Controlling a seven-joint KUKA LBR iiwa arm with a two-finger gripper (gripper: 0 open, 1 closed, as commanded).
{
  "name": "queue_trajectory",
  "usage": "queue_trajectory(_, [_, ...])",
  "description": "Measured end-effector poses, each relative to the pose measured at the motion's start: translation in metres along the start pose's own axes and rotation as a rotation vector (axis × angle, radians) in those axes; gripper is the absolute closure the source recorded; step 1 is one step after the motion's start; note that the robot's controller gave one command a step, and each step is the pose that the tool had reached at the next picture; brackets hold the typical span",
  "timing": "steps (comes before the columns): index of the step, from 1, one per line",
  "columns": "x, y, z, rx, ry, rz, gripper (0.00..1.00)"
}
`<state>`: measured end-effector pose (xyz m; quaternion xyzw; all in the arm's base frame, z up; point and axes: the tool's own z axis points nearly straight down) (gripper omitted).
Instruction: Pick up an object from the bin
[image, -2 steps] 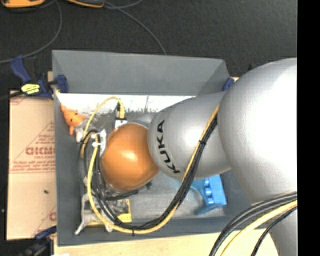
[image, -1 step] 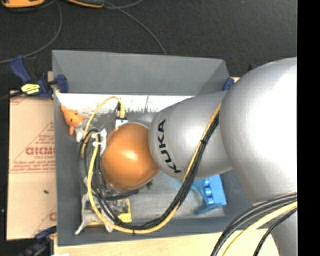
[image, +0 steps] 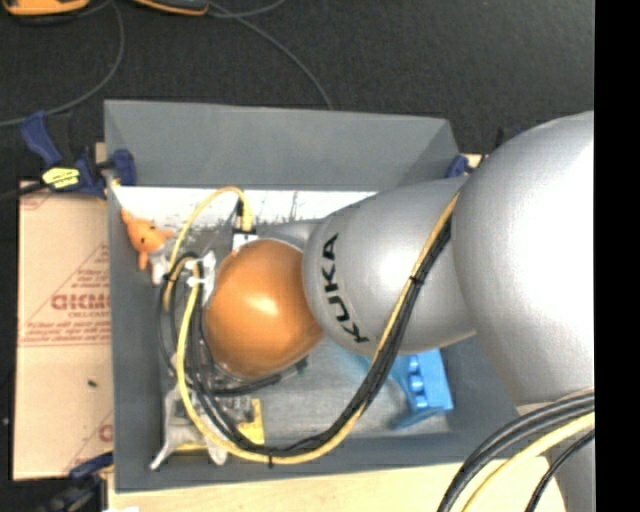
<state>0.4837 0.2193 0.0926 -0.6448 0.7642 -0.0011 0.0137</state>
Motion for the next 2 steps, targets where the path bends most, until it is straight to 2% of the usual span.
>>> queue_trajectory(2, [0.000,0.001,-0.031,-0.007,0.004,0.001,1.00])
